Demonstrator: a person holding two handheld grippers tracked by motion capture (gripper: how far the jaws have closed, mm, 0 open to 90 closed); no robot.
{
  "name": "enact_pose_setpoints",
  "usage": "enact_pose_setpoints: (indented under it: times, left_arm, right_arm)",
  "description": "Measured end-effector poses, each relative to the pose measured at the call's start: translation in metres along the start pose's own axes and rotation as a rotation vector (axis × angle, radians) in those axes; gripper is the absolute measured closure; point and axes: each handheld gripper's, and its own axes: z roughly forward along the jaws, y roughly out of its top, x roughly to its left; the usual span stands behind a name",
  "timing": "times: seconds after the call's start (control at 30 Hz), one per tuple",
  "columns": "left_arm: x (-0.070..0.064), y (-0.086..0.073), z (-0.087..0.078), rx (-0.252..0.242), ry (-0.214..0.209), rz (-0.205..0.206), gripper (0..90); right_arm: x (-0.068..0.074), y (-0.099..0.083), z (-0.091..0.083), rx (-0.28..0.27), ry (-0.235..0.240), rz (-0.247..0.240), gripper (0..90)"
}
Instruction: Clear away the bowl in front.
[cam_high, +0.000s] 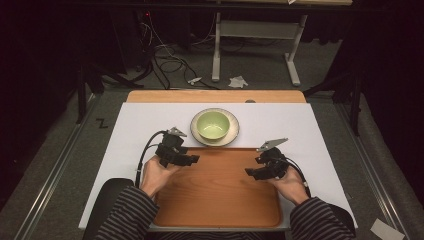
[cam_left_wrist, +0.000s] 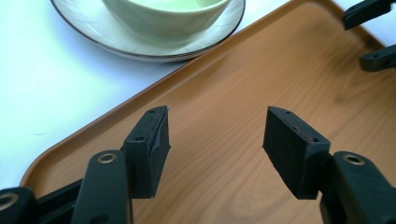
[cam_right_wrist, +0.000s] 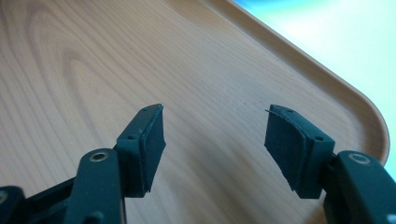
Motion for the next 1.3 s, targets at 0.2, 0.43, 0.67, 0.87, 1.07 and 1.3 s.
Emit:
enact_pose_setpoints:
  times: [0.2,0.43,0.67,0.87,1.07,1.3]
  left_arm:
    - [-0.002,0.002,-0.001,0.005,0.000,0.006,40.7]
    - [-0.003,0.007,-0.004,-0.001,-0.009,-0.011,43.0]
    - [-0.006,0.012,-0.003,0.002,-0.010,-0.003,43.8]
    - [-0.006,0.016,-0.001,0.017,-0.020,-0.017,45.4]
    - [-0.006,0.020,0.001,0.019,-0.019,-0.025,45.1]
    - [-0.009,0.025,0.001,0.021,-0.015,-0.013,45.0]
  right_arm:
    - [-0.001,0.000,0.001,0.001,0.005,-0.006,39.2]
    - [-0.001,0.000,0.001,0.007,0.002,-0.004,39.2]
    - [-0.001,0.000,0.001,0.000,0.003,-0.004,39.1]
    - [-0.001,0.000,0.001,0.004,0.007,-0.008,39.1]
    - [-0.002,0.000,0.001,0.005,0.004,0.001,39.1]
    - [-0.001,0.000,0.001,0.003,0.004,-0.001,39.3]
